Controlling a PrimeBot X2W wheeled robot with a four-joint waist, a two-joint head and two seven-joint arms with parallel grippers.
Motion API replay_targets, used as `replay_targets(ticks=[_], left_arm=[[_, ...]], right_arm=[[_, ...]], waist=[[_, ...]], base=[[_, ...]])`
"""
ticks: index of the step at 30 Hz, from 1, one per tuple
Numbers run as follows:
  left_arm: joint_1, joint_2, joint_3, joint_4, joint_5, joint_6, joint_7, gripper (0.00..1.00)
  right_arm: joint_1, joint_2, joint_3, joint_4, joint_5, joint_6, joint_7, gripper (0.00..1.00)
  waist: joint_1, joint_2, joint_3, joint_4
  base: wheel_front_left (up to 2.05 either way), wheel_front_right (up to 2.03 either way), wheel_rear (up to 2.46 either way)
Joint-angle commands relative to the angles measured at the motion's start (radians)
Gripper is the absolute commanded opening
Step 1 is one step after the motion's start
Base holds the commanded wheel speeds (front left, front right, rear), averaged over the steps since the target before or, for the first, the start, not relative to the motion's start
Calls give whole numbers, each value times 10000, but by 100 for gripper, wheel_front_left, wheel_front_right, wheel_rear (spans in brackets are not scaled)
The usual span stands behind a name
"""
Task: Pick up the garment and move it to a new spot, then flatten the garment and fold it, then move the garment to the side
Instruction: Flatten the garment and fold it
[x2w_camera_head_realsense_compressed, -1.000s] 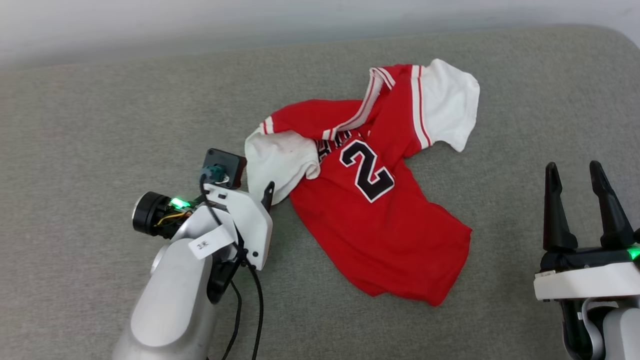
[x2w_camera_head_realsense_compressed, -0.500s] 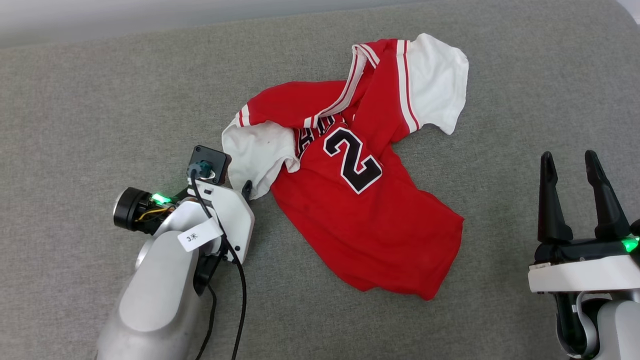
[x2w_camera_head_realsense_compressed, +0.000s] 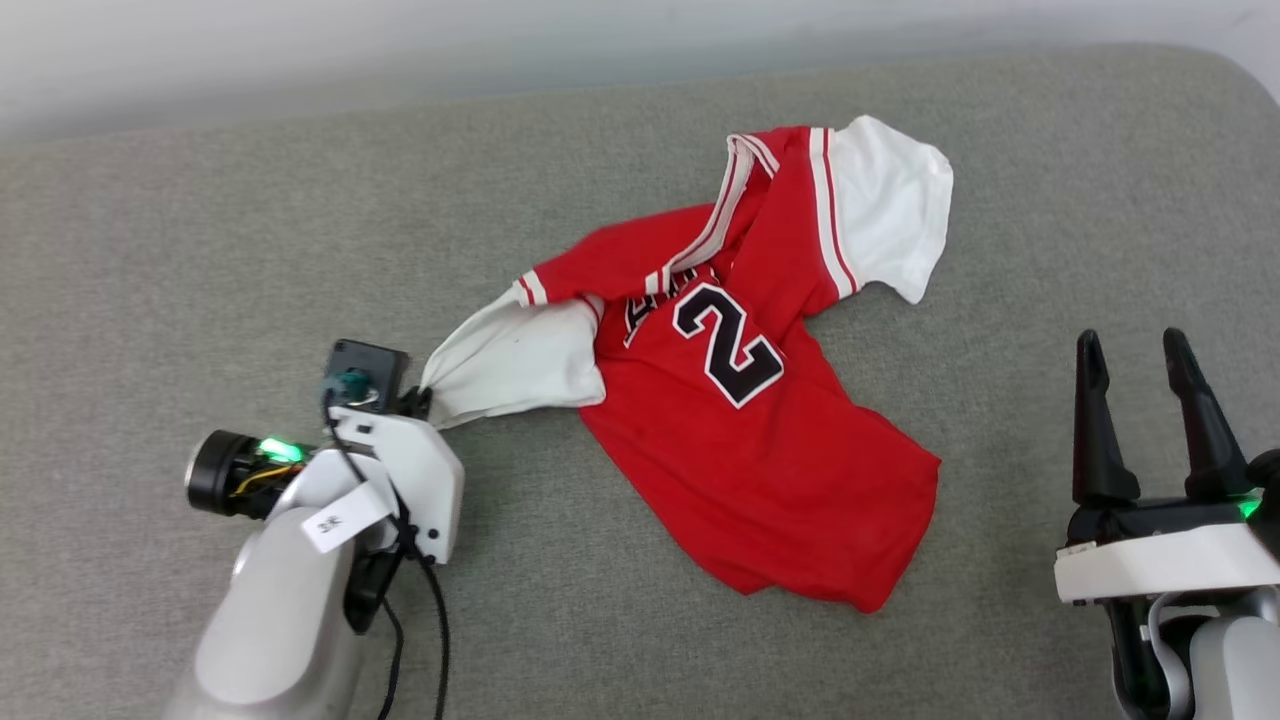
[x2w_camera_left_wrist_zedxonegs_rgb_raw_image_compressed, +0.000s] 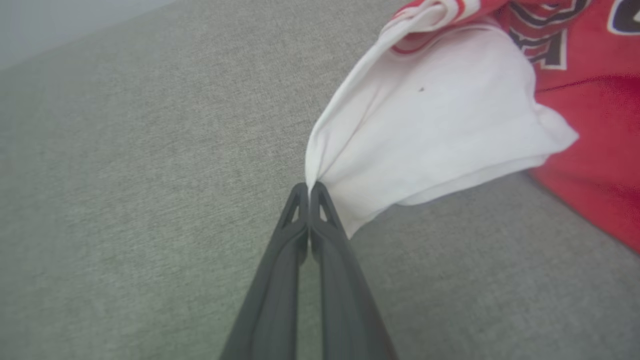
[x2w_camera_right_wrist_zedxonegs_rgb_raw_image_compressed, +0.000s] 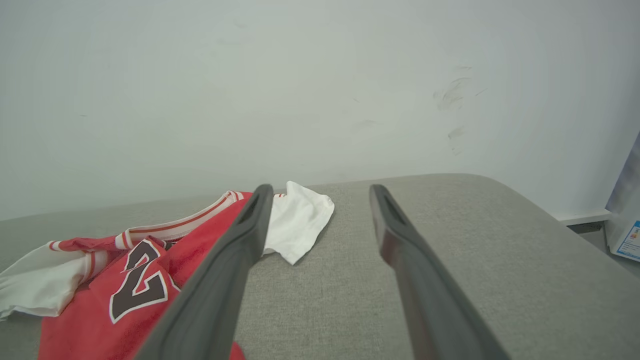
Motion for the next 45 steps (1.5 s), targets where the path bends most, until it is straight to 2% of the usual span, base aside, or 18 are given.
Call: replay_targets(ticks=[1, 7, 14, 19, 23, 30, 34, 39, 45], left_arm=[[285, 164, 252, -228, -165, 149, -271, 0], [1379, 573, 739, -1268, -565, 293, -375, 0], [2699, 907, 1189, -2844, -1061, 438, 80, 0], [3752, 841, 1041, -4523, -1436, 336, 647, 0], [4201, 819, 700, -5618, -1513, 203, 1123, 0], [4002, 717, 65, -6832, -1327, 86, 1617, 0], [3734, 609, -310, -7253, -1183, 16, 1710, 0], [3388, 463, -733, -7577, -1039, -116, 1668, 0], [3032, 327, -1032, -7683, -992, -213, 1496, 0]], right_arm=[[157, -73, 12, 152, -21, -7, 34, 100], [370, -2, -268, 472, -138, -7, 399, 100], [636, 28, -388, 608, -189, -7, 1191, 100], [776, -266, -307, 458, -186, -7, 2207, 100], [284, -946, 39, 29, -54, -7, 3789, 100], [-1820, -2824, 806, -850, 705, -7, 8129, 100], [-3566, -3780, 1015, -489, 1324, -9, 10448, 100], [-5701, -4493, 1293, 521, 1734, -9, 12215, 100], [-7452, -5334, 1863, 1792, 1820, -9, 13249, 100]], waist=[[-1, 0, -346, 231], [-1, 0, -893, 495], [-1, 0, -1150, 720], [-1, 0, -1080, 1016], [-1, 0, -757, 1346], [-1, 0, 322, 2126], [-1, 0, 1036, 2738], [-1, 0, 1888, 3482], [-1, 0, 2648, 4217]], base=[[0, 0, 0], [0, 0, 0], [0, 0, 0], [0, 0, 0], [0, 0, 0], [0, 0, 0], [0, 0, 0], [0, 0, 0], [0, 0, 0]])
